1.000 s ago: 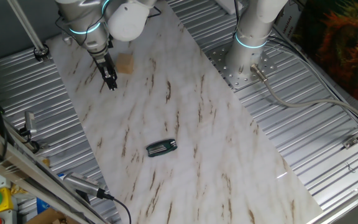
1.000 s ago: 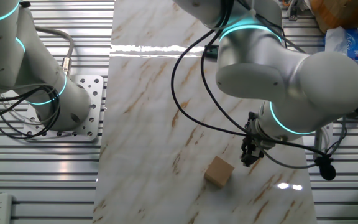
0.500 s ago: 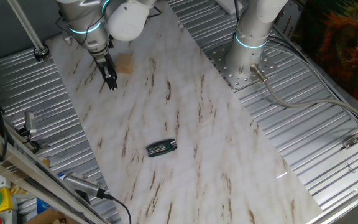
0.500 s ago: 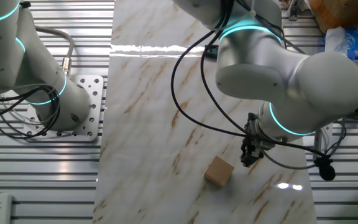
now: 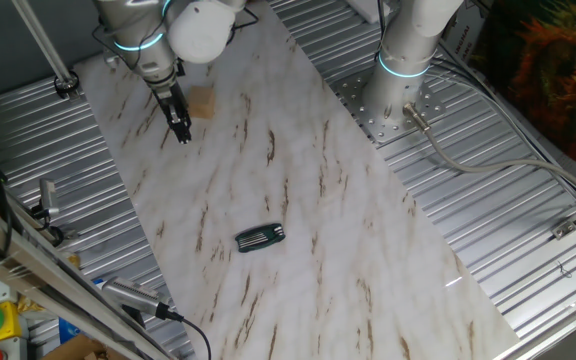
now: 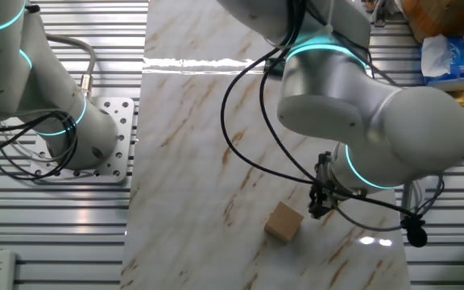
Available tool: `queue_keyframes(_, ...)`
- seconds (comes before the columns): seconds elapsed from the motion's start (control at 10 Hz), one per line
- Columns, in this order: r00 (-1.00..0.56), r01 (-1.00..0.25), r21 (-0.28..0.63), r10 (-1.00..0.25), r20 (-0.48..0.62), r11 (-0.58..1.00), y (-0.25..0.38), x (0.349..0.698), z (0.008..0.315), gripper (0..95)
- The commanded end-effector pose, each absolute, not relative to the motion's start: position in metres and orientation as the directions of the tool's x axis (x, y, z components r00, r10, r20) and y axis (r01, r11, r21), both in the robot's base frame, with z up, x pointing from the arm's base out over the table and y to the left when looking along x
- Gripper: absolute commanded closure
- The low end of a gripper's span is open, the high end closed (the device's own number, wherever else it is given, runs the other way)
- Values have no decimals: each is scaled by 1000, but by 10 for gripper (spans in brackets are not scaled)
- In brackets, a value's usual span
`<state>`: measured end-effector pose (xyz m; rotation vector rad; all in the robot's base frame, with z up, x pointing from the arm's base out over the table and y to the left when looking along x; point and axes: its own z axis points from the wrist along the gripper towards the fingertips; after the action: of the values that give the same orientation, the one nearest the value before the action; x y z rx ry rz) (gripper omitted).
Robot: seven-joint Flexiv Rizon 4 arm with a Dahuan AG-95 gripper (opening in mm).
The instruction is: Approach and touch the side of the small block
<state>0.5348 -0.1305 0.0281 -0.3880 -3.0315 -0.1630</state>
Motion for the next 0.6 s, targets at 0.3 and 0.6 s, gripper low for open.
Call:
queue_keyframes(0.3, -965, 254, 94, 246, 93, 963, -111, 528, 26, 190)
queue_keyframes(0.6, -964, 254, 91, 245, 99, 963, -110, 526, 30, 190)
